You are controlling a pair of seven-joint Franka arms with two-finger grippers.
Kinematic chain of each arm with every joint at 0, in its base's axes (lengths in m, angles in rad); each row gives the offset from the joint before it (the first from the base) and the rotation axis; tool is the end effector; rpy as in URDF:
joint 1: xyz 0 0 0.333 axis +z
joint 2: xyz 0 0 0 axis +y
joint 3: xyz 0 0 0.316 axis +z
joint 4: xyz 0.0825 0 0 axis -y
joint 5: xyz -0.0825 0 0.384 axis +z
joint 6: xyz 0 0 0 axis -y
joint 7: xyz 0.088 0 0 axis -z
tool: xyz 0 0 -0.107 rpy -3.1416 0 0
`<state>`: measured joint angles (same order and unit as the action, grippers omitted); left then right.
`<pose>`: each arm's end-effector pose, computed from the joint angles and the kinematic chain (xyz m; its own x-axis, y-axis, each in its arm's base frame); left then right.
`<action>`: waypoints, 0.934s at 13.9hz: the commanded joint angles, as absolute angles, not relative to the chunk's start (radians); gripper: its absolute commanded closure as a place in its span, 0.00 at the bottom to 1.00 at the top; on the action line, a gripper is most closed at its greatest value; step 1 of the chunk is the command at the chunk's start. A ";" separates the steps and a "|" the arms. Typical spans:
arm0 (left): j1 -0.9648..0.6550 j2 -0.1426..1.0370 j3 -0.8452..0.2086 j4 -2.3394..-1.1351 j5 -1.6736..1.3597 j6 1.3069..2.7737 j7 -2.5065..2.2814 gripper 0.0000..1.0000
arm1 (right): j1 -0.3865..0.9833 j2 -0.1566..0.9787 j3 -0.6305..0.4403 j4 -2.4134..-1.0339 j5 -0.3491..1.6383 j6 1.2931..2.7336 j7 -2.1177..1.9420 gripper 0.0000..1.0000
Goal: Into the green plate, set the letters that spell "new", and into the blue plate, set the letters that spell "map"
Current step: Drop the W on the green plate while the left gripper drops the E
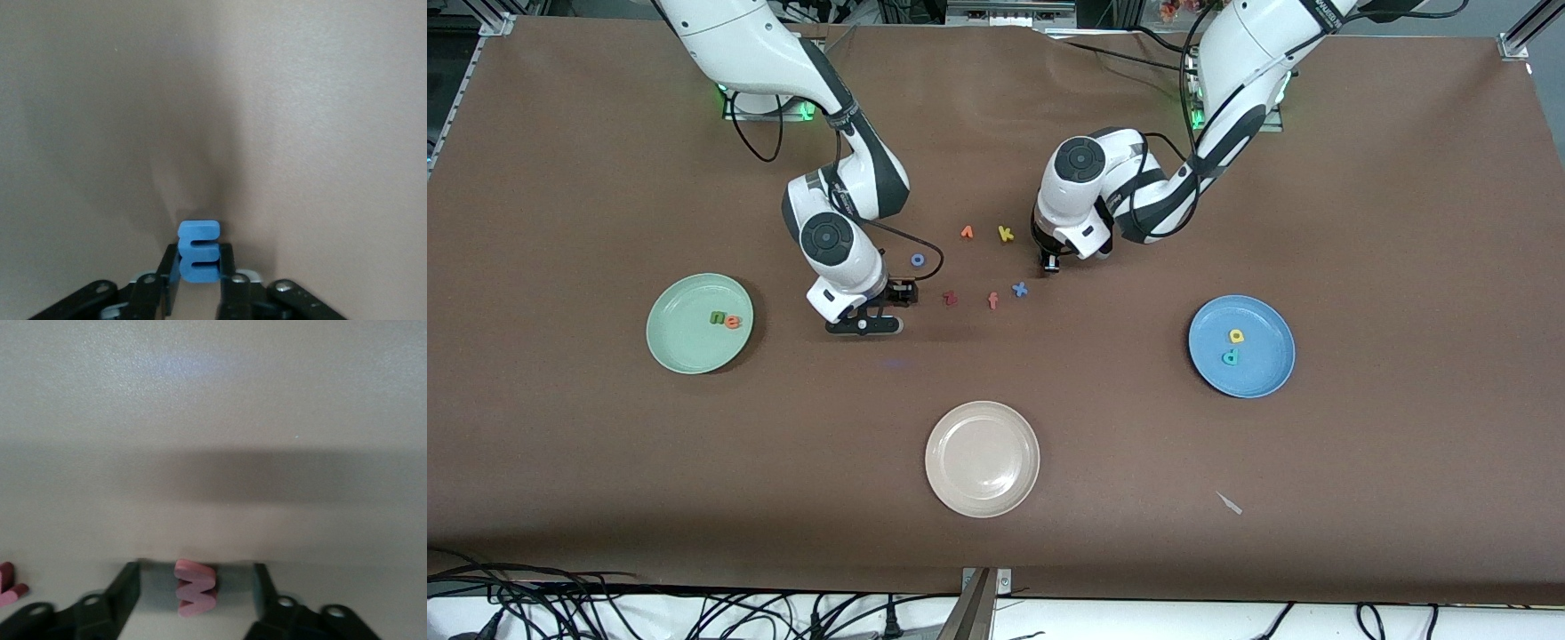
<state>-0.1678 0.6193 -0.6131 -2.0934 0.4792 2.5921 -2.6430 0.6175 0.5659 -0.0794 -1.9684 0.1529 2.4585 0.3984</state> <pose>0.4033 -0.4163 0.1745 0.0244 0.9956 -0.0901 0.9987 -0.0283 -0.0424 0.5199 0.3110 0.1749 0.9959 0.0287 -0.0860 0.0278 -0.9995 -0.0126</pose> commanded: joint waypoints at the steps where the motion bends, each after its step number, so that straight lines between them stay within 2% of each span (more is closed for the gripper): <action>1: -0.163 0.635 -0.606 -2.091 0.540 2.603 -2.658 0.95 | 0.626 0.577 -0.083 -1.954 0.169 2.457 0.400 0.43; 3: -0.161 0.617 -0.607 -2.086 0.540 2.600 -2.655 0.95 | 0.627 0.577 -0.083 -1.956 0.169 2.457 0.400 0.56; 6: -0.158 0.551 -0.609 -2.080 0.540 2.570 -2.596 0.95 | 0.635 0.584 -0.083 -1.962 0.167 2.456 0.391 0.67; 11: -0.098 0.462 -0.618 -2.036 0.520 2.299 -2.263 0.95 | 0.638 0.584 -0.083 -1.951 0.164 2.448 0.383 0.79; 13: -0.072 0.460 -0.621 -1.984 0.520 2.179 -2.113 0.95 | 0.634 0.584 -0.084 -1.898 0.163 2.367 0.380 0.81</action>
<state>-0.1028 0.4818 -0.6116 -2.0249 0.5119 2.2896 -2.2615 0.6209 0.5633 -0.0822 -1.9610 0.1520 2.4375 0.3913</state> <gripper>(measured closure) 0.722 0.727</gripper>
